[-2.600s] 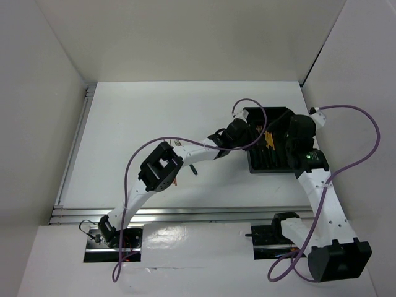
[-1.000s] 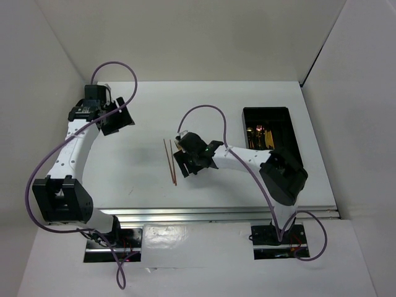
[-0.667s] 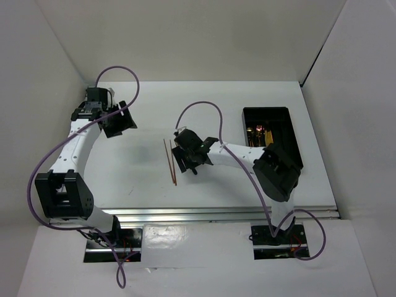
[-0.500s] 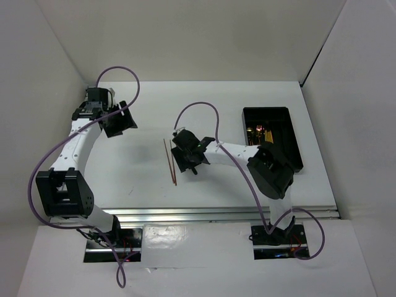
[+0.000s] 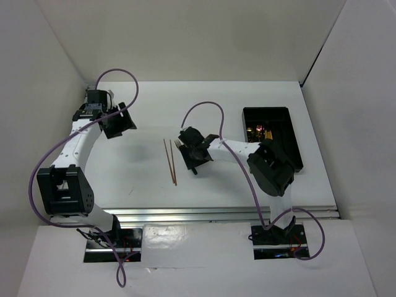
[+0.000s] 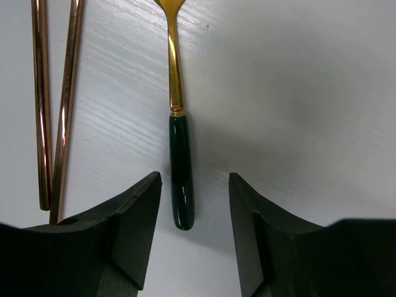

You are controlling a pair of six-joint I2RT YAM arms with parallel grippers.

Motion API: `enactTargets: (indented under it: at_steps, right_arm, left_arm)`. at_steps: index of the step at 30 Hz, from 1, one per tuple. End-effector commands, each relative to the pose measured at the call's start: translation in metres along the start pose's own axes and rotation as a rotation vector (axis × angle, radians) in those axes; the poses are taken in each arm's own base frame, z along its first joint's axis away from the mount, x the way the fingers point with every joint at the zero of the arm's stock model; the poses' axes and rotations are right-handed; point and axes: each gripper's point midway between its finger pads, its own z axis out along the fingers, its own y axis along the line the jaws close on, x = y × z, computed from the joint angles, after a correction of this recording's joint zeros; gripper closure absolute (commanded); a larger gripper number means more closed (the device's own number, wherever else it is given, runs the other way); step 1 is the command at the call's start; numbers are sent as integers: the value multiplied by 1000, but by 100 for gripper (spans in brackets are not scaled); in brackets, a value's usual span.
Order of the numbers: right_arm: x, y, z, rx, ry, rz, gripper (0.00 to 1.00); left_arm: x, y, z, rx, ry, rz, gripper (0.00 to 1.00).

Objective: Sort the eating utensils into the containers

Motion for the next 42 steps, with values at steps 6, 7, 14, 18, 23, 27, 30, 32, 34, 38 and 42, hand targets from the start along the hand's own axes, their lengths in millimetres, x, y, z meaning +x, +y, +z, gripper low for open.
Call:
enactTargets:
  at_steps: [6,7,14,18,23,27,30,32,34,38,42]
  right_arm:
    - [2,7,6,-31,2,-12,52]
    - [2,7,6,-31,2,-12,53]
    - [10,4,13,-12,24,4,61]
    - [13,2,16,1,29,12,68]
    - [14,-10,18,41,49,61,84]
    - [-9,-48,1,119,5,150,90]
    - [-34,-73,-29,135,-64,196,91]
    - [-52,-102,-57,159,-136,218,91]
    - [-57,-139,-77,218,-177,231,91]
    - [-52,-196,-105,306,-202,292,93]
    - [-25,-226,-114,354,-186,277,93]
  left_arm:
    - [-11,1,0,32,-37,2,21]
    - [-8,3,1,28,-28,0,21]
    - [-7,4,2,40,-27,-7,22]
    - [-5,9,4,32,-21,-16,22]
    - [-5,7,2,43,-26,-14,22]
    - [-2,6,0,52,-24,-14,22]
    - [-2,6,-1,55,-31,-12,22]
    - [-1,5,-1,64,-27,-12,22]
    - [-1,5,-1,64,-27,-12,22]
    - [-1,4,-4,64,-28,-11,22]
    - [-6,11,-3,40,-38,-10,22]
